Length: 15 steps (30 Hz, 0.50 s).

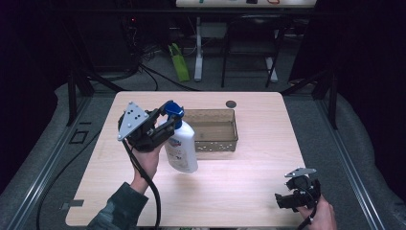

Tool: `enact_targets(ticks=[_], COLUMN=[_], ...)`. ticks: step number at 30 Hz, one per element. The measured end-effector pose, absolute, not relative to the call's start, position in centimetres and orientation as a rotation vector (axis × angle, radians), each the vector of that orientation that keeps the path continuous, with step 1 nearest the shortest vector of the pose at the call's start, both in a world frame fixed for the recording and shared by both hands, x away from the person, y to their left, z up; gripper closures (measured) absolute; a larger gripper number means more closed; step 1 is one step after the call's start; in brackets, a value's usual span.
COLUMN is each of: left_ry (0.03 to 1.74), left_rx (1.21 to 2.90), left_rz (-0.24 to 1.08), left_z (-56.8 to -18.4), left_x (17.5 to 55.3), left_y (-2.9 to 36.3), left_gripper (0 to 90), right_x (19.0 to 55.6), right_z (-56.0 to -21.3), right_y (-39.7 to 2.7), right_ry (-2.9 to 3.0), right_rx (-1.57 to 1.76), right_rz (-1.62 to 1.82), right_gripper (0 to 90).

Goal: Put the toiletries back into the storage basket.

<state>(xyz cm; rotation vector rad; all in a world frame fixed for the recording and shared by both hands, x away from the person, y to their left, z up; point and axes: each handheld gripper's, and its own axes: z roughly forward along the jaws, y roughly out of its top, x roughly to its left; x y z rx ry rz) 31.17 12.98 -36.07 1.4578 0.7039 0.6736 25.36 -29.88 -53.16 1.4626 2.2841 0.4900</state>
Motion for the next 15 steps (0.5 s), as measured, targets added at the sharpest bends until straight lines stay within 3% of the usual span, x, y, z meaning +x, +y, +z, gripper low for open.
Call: enact_targets(ticks=[15], left_ry=[0.703], left_rx=[1.434], left_rz=[0.694], left_z=[-34.6], left_x=[31.0], left_y=[13.2], left_gripper=[58.8], right_x=[25.4], right_z=[-53.2], right_y=[-29.8], right_ry=[2.292], right_rx=[1.456], right_rz=[0.488], right_gripper=[5.2])
